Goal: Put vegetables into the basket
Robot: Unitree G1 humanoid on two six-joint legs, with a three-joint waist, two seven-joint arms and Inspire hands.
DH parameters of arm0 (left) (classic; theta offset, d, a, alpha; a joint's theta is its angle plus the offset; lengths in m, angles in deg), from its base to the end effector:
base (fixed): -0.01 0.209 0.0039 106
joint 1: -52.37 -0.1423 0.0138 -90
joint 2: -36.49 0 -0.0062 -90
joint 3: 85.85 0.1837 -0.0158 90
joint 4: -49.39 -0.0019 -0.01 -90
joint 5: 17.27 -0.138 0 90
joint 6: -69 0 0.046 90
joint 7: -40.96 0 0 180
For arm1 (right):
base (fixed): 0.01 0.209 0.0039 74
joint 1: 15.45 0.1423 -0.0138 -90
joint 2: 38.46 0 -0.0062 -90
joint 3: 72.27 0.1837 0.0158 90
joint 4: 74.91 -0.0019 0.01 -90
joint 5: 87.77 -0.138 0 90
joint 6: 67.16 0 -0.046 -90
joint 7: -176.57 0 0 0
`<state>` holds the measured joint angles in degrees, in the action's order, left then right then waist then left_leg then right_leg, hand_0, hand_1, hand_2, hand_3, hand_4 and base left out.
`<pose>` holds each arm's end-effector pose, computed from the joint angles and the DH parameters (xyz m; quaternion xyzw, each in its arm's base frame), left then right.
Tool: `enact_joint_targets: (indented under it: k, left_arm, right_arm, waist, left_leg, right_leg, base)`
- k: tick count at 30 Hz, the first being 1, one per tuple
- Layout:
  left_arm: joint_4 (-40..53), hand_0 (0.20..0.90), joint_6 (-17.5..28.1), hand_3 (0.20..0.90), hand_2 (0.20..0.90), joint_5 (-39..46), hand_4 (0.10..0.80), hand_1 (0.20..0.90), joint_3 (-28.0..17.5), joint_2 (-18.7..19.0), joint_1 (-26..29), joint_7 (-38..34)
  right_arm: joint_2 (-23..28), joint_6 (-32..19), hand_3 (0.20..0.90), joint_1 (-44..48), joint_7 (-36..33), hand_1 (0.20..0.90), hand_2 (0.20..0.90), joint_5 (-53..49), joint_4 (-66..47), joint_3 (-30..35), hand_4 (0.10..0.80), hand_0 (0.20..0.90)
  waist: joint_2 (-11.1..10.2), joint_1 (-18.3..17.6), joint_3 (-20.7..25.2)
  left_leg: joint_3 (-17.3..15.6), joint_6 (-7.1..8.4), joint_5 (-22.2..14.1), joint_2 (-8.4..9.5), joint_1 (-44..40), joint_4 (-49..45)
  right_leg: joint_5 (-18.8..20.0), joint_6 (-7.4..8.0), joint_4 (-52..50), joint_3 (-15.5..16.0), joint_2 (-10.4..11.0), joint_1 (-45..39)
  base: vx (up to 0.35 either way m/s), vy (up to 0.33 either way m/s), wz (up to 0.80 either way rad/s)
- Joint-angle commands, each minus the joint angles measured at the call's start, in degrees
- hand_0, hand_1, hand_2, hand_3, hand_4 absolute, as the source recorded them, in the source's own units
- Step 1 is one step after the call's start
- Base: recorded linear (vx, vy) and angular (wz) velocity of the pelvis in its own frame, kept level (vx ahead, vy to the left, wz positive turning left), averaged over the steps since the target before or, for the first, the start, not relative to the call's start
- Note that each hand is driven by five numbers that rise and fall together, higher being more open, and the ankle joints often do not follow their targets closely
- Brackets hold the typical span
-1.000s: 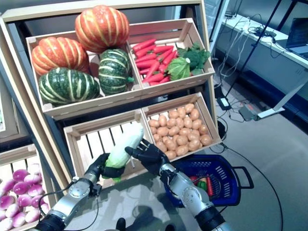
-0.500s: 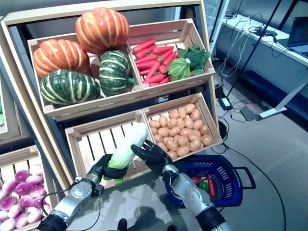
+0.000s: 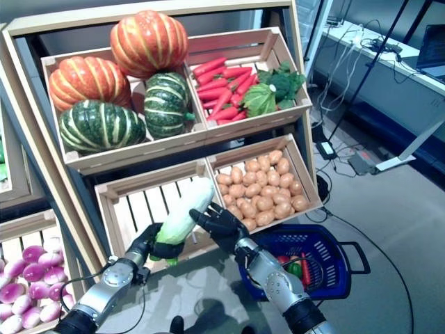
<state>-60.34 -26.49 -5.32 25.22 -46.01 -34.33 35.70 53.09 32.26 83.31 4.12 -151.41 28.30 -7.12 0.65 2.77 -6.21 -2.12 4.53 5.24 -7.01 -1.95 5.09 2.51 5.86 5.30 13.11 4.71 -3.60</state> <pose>0.1917 0.1869 -0.0163 0.1500 0.2269 -0.0739 0.9594 0.2122 -0.1296 0.0117 0.3475 0.2171 0.2208 0.8851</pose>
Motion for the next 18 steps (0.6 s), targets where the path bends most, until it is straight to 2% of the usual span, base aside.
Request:
enact_joint_targets:
  k: [1, 7, 18]
  left_arm:
    - [1.76, 0.9, 4.07, 0.9, 0.9, 0.98, 0.8, 0.9, 2.23, -1.21, 10.67, 0.9]
    - [2.54, 0.9, 3.98, 0.9, 0.9, 2.75, 0.8, 0.9, 1.39, -1.11, 10.53, 1.42]
    - [2.91, 0.9, 3.73, 0.9, 0.9, 4.72, 0.8, 0.9, -2.85, 0.21, 8.64, 4.48]
  right_arm:
    - [-8.15, -5.34, 0.3, 5.26, 9.11, 0.3, 0.3, -7.11, -9.55, 0.41, 0.4, 0.3]
    - [-6.56, -7.65, 0.3, 5.34, 7.87, 0.3, 0.3, -7.76, -11.47, 3.06, 0.4, 0.3]
    - [-1.88, -14.33, 0.3, 2.64, 5.34, 0.3, 0.3, -9.43, -16.22, 14.71, 0.4, 0.3]
  waist:
    - [-2.03, 0.7, 0.83]
    - [-2.13, 0.37, 0.37]
    - [-2.36, -0.85, -0.27]
  left_leg:
    - [0.07, 0.73, -4.13, 0.44, -1.64, -0.09]
    - [-0.12, 0.79, -4.09, 0.3, -1.57, -0.09]
    - [-0.82, 0.33, -4.41, 0.16, -1.64, -0.09]
  right_leg:
    - [0.39, 2.0, -0.3, 1.29, 3.67, -2.05]
    - [0.59, 2.09, -0.3, 1.08, 3.58, -1.85]
    - [0.62, 2.23, -0.3, 0.45, 3.25, -1.56]
  base:
    - [0.0, 0.0, 0.0]
    - [0.0, 0.0, 0.0]
    - [0.0, 0.0, -0.01]
